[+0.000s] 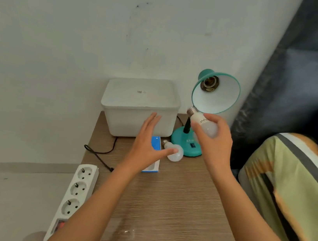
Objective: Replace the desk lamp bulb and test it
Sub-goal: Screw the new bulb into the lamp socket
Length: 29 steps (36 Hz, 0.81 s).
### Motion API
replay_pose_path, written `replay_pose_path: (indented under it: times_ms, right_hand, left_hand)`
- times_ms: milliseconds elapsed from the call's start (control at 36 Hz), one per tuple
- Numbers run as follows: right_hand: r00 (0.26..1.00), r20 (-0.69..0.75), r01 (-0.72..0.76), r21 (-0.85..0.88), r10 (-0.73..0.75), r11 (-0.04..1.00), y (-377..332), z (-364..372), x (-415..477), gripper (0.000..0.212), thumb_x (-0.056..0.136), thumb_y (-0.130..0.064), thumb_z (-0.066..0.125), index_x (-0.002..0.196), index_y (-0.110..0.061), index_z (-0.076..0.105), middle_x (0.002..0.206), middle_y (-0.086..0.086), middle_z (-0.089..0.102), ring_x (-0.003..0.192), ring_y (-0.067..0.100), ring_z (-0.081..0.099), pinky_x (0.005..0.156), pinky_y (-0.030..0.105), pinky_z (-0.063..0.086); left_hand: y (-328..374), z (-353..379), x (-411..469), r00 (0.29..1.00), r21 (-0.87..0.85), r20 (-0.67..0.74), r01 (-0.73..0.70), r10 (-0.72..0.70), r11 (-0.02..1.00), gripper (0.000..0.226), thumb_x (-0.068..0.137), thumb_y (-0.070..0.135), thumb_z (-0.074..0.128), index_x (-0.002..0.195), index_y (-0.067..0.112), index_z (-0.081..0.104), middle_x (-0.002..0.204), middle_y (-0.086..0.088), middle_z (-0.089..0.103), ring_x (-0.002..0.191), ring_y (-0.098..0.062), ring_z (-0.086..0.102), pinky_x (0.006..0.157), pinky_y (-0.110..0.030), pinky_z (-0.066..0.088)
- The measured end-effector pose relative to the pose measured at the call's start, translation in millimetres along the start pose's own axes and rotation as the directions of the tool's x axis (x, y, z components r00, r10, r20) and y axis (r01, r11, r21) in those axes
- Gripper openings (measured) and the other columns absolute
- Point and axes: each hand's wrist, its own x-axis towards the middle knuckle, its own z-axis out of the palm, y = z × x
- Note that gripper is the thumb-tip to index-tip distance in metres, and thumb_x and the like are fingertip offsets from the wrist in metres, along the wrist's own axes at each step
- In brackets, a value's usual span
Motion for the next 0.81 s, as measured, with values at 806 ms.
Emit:
replay_pose_path:
  times_ms: [806]
  right_hand:
    - [0.992, 0.1, 0.086, -0.024, -0.083, 0.996, -5.7, 7.8, 93.1, 0.054, 0.09, -0.016, 0.053, 0.136, -0.008, 0.026, 0.13, 0.003, 0.026, 0.11, 0.006, 0.031, 0.085, 0.003, 0.025]
  left_hand:
    - [43.7, 24.2, 133.8, 0.896, -0.002, 0.152, -0.421, 0.417, 0.907, 0.109, 0.072, 0.011, 0.08, 0.137, 0.048, 0.001, 0.145, 0.015, 0.022, 0.132, 0.005, 0.025, 0.109, -0.009, 0.022]
